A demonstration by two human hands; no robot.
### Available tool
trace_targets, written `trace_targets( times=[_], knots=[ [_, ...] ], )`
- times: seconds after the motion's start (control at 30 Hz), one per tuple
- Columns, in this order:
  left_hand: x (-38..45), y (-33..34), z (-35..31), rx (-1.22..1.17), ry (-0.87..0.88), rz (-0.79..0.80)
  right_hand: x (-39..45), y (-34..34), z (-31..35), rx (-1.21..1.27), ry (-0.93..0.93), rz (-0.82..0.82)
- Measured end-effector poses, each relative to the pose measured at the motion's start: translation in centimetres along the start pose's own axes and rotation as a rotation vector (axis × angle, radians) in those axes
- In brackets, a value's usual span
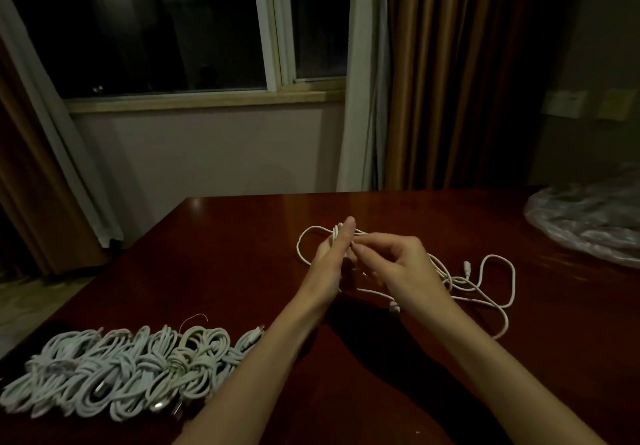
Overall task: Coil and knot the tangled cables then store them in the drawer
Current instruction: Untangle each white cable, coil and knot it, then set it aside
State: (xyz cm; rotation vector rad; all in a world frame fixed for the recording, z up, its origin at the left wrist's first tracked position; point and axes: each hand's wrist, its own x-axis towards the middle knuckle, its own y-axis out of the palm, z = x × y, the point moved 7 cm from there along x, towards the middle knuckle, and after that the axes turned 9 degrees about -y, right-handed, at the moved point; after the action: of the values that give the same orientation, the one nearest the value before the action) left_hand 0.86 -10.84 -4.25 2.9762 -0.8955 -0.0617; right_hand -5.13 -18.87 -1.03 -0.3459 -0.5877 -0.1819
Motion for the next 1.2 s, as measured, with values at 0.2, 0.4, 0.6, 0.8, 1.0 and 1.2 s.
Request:
trace_targets(
  times=[0.2,0.4,0.6,0.8,1.0,1.2],
  knots=[
    [0.0,-1.1,0.6,-0.135,-0.092,-0.137,-0.5,1.7,0.0,-0.092,-0.014,0.103],
    [0.5,-2.3,0.6,-0.563,-0.096,-0.168,-0.6,2.1,0.0,-0.132,0.023,0.201],
    [0.8,-2.5,0.9,-0.799,-0.132,-0.062,-0.8,3.4,-0.3,-0.33,-0.044,0.368],
    [0.7,-1.5,0.5,-0.717,-0.181,0.143,-0.8,2.0,-1.0,-0.507,0.001,0.393],
    [0.6,-2.4,0.1,-0.641,-0.22,0.252,-0.4,-0.2,-1.0,-0.584,-0.014,0.393],
    [0.8,-0.9,1.4,-0.228,-0.221,0.167,-0.3,0.2,-0.2,-0.643,-0.096,0.338]
  ],
)
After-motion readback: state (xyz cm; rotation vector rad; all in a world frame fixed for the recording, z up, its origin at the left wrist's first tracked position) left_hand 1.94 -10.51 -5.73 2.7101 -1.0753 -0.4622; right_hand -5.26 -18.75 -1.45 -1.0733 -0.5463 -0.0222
